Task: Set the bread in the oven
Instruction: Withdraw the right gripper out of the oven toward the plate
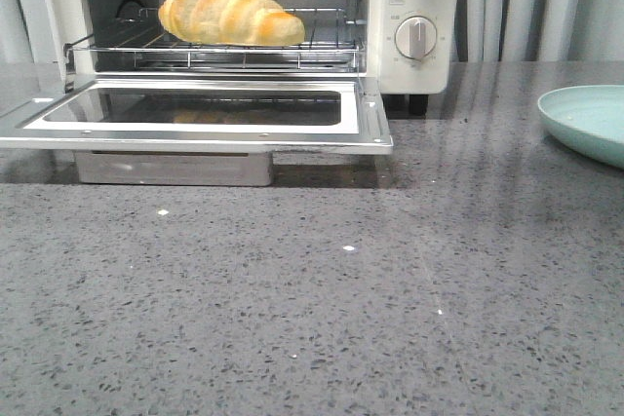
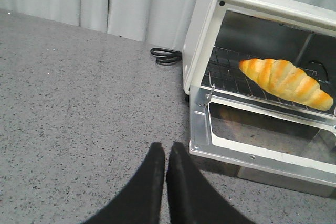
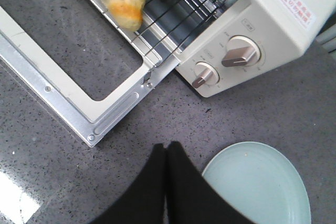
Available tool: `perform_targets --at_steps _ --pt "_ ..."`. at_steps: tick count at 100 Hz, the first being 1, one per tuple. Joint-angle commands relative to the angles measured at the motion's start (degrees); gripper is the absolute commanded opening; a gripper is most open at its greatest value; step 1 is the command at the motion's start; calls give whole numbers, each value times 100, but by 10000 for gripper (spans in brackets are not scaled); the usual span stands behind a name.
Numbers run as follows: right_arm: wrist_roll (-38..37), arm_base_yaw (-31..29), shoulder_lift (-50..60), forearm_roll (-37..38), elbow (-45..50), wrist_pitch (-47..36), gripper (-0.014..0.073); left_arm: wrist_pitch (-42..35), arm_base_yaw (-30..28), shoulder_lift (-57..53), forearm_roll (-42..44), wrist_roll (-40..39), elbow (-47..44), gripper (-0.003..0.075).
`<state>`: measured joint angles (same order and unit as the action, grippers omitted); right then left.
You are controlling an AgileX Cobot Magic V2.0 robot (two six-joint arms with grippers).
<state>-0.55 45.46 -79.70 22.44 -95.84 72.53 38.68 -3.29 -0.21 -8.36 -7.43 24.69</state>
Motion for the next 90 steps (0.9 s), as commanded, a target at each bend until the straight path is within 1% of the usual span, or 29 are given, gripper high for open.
perform_targets --at_steps 1,16,53,69,82,90 --pt "-36 -76 259 309 -91 276 -53 -454 -12 -144 -89 -27 133 -21" --pt "-36 -178 305 358 -79 276 -53 -454 -12 -144 -89 -27 133 -21" --pt "-36 -166 317 352 -79 237 -53 -454 -12 -144 -89 -27 133 -21" --pt "-36 -166 317 474 -79 276 -53 -454 -12 -144 -89 -27 133 -21" --pt "-66 -311 427 474 -79 218 -53 -454 -12 -144 -89 -27 133 -21" --pt "-157 -505 590 421 -79 122 -53 -454 -12 -144 -89 -27 133 -21"
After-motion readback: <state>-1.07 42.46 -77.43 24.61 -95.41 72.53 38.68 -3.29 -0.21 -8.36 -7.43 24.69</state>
